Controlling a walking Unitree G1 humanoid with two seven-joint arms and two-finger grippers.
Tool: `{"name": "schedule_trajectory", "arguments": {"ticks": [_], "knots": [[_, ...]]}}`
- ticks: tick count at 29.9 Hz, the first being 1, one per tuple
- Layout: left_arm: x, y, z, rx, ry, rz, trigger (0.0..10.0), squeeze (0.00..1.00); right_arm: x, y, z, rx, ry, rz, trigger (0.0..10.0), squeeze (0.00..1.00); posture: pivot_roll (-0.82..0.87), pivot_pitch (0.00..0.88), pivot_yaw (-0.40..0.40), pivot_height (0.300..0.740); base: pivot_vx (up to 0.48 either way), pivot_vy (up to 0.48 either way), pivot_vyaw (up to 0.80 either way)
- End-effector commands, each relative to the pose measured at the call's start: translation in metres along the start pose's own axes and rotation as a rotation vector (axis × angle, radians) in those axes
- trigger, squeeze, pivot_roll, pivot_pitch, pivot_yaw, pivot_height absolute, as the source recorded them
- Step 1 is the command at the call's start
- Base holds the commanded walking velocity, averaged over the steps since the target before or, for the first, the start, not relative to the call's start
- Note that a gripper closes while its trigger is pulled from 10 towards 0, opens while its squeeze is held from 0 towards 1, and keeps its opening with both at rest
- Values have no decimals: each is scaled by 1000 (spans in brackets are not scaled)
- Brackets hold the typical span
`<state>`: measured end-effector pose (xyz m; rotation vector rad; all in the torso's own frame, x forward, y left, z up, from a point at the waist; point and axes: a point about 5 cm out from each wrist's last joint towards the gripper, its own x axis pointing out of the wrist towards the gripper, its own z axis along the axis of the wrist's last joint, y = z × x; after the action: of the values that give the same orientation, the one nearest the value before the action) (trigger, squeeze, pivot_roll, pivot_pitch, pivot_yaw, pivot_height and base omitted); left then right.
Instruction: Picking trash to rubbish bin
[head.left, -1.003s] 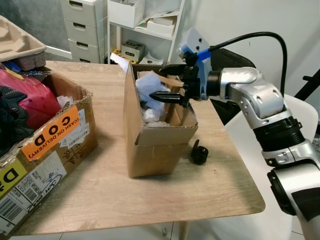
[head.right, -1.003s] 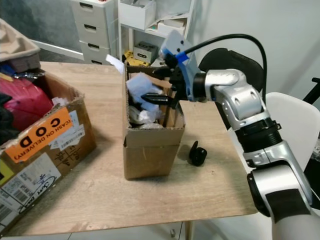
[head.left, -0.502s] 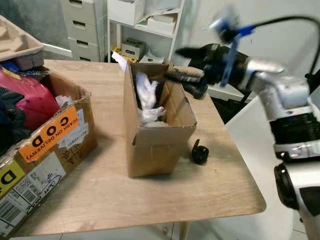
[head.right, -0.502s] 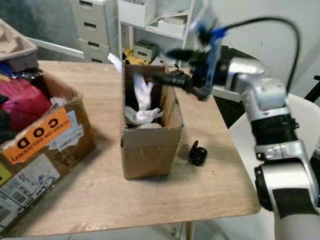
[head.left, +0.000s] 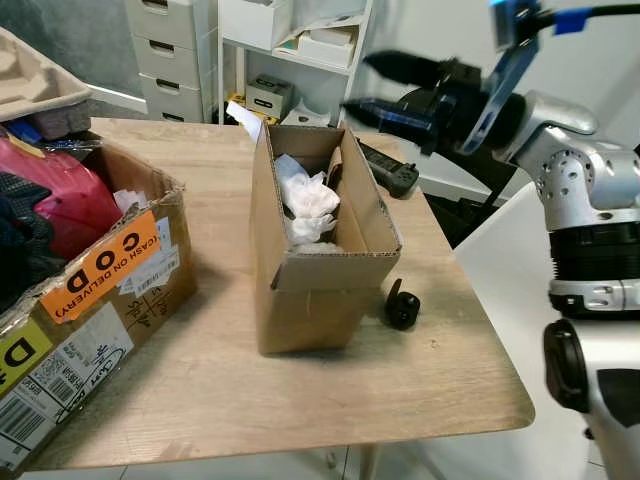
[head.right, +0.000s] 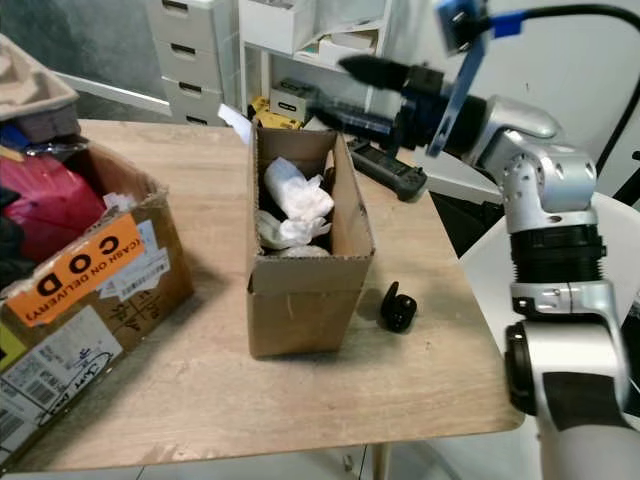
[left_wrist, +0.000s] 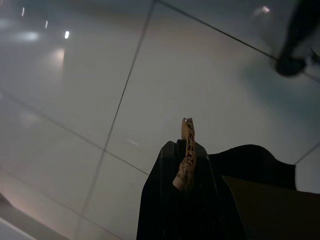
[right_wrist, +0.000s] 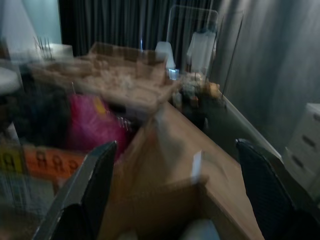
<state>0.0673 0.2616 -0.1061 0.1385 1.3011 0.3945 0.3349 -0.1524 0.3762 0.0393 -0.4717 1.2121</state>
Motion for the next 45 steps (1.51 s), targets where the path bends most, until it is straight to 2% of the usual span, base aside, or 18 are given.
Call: {"name": "schedule_trajectory", "arguments": {"ticks": [1,3,6,9,10,12,16,18,20,26,29,30,31,34,35,36,42,45], "knots": [[0,15,-4,-58,11,52,10000,0,-6,8,6,47,-105,56,10000,0,58,96,-90,740,0,0,0],[1,24,-3,-96,8,83,10000,0,-8,16,6,77,-149,111,10000,0,63,95,-86,740,0,0,0],[0,53,1,-220,-13,190,10000,0,-15,52,-14,145,-155,315,10000,0,66,97,-84,740,0,0,0],[-1,68,5,-276,-33,242,10000,0,-15,64,-22,186,-160,367,10000,0,70,102,-81,740,0,0,0],[-6,101,16,-407,-91,360,10000,0,-11,83,-38,271,-166,433,10000,0,75,106,-79,740,0,0,0],[-8,112,20,-451,-112,399,10000,0,-8,87,-44,294,-163,441,10000,0,75,106,-79,740,0,0,0],[-21,155,31,-629,-191,570,10000,0,1,97,-65,332,-123,411,10000,0,85,110,-75,740,0,0,0],[-21,155,31,-629,-191,570,10000,0,1,97,-65,332,-123,411,10000,0,85,110,-75,740,0,0,0],[-36,191,40,-749,-259,726,10000,0,4,101,-73,356,-108,400,10000,0,86,108,-72,740,0,0,0],[-61,230,58,-908,-398,907,10000,0,2,112,-81,397,-84,403,10000,0,86,108,-70,740,0,0,0],[-69,240,66,-949,-457,943,10000,0,2,115,-83,408,-78,407,10000,0,86,109,-71,740,0,0,0],[-81,252,82,-1000,-555,971,10000,0,1,119,-85,420,-73,412,10000,0,86,109,-73,740,0,0,0],[-81,252,82,-1000,-555,971,10000,0,1,119,-85,420,-73,412,10000,0,86,109,-73,740,0,0,0],[-116,277,123,-1042,-801,1026,10000,0,2,124,-86,432,-74,421,10000,0,87,109,-76,740,0,0,0],[-116,277,123,-1042,-801,1026,10000,0,2,124,-86,432,-74,421,10000,0,87,109,-76,740,0,0,0],[-142,289,146,-1062,-954,1057,10000,0,2,124,-86,429,-76,422,10000,0,89,109,-77,740,0,0,0],[-160,297,159,-1080,-1065,1071,10000,0,2,125,-85,428,-77,421,10000,0,87,106,-73,740,0,0,0],[-183,306,170,-1076,-1168,1101,10000,0,2,126,-86,426,-74,418,10000,0,85,105,-70,740,0,0,0]]}}
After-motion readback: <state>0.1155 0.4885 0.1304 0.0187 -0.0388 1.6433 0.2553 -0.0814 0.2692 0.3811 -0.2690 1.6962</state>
